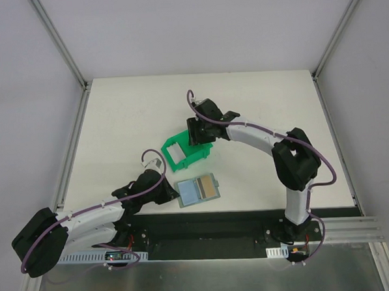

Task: Put the credit cards into the card holder
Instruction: Move the storage box to the center of the board.

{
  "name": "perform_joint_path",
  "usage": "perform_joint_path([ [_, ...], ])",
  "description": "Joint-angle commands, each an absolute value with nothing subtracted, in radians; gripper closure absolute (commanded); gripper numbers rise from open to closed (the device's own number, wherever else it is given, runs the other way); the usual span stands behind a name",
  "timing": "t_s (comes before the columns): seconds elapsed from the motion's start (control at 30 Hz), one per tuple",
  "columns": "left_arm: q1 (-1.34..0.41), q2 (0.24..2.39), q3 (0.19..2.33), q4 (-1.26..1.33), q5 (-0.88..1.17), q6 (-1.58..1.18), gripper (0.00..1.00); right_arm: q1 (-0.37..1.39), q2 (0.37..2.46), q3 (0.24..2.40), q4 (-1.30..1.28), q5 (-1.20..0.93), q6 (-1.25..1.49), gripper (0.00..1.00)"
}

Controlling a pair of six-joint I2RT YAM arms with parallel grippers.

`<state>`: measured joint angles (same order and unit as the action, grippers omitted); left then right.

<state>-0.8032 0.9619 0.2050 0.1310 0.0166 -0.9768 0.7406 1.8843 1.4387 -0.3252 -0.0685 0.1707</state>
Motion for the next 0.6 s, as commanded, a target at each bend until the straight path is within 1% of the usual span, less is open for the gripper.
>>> perform_joint_path([
  [0.0,-0.799,0.976,0.236,0.112,-0.017,-0.953,1.00,0.733,1.890,1.454,-0.312,-0.077,0.144,0.47],
  [0.13,-0.799,0.971,0.238,0.110,-0.017,-0.953,1.00,0.727,1.839,1.356,-0.233,-0.006,0.153,0.46],
  [0.3,-0.799,0.968,0.233,0.110,-0.020,-0.953,1.00,0.727,1.764,1.252,-0.222,0.092,0.166,0.46],
  [0.47,-0.799,0.976,0.238,0.112,-0.020,-0.948,1.00,0.729,1.686,1.146,-0.180,0.124,0.218,0.46],
  [0.57,-0.799,0.980,0.241,0.112,-0.017,-0.946,1.00,0.726,1.646,1.094,-0.121,0.091,0.235,0.44],
])
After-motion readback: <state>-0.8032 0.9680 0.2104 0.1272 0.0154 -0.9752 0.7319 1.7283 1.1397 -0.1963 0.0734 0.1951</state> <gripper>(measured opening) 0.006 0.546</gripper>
